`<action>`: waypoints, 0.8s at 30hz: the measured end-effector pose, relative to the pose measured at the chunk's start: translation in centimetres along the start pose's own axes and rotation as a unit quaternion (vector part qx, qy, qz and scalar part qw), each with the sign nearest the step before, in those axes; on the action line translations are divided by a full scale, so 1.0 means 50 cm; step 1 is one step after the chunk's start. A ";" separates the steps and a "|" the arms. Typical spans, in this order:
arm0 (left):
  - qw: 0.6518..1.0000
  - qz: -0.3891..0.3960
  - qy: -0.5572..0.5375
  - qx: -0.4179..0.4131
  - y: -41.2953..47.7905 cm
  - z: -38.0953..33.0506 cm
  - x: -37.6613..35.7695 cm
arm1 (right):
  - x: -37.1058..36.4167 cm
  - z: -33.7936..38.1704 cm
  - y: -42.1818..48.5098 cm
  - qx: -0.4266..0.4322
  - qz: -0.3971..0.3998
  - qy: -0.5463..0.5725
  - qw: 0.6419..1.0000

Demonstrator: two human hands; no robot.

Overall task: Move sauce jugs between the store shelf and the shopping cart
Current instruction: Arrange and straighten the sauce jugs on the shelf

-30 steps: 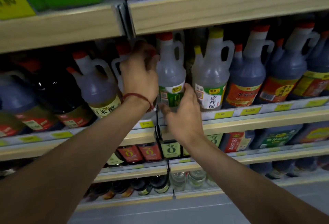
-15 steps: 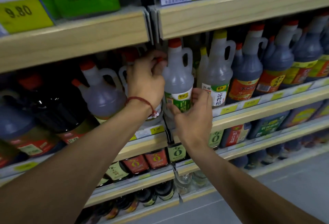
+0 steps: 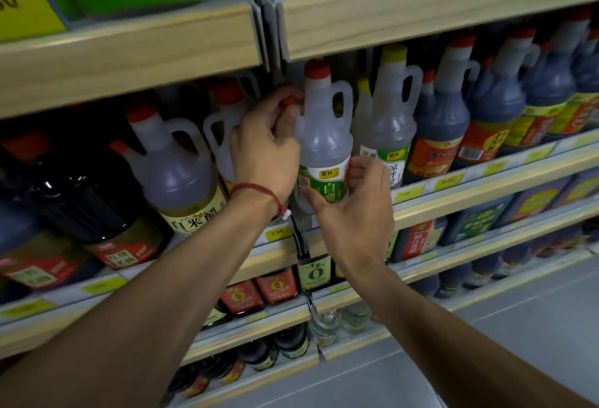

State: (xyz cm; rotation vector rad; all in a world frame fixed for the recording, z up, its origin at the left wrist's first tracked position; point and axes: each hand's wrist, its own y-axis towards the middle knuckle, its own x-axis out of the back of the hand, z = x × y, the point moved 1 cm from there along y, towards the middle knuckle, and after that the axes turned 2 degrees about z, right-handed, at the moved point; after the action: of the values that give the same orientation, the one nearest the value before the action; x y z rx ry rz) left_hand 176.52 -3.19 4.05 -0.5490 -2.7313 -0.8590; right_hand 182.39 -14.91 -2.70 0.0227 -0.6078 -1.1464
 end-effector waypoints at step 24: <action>0.998 -0.005 0.009 0.058 -0.020 -0.015 -0.010 | 0.015 -0.022 -0.008 0.042 0.027 0.068 0.996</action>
State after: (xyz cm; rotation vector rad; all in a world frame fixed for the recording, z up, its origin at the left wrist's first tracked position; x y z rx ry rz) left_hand 176.62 -4.51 3.99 -0.5038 -2.7487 -0.6997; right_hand 182.78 -16.02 -3.45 0.1543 -0.5310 -1.0582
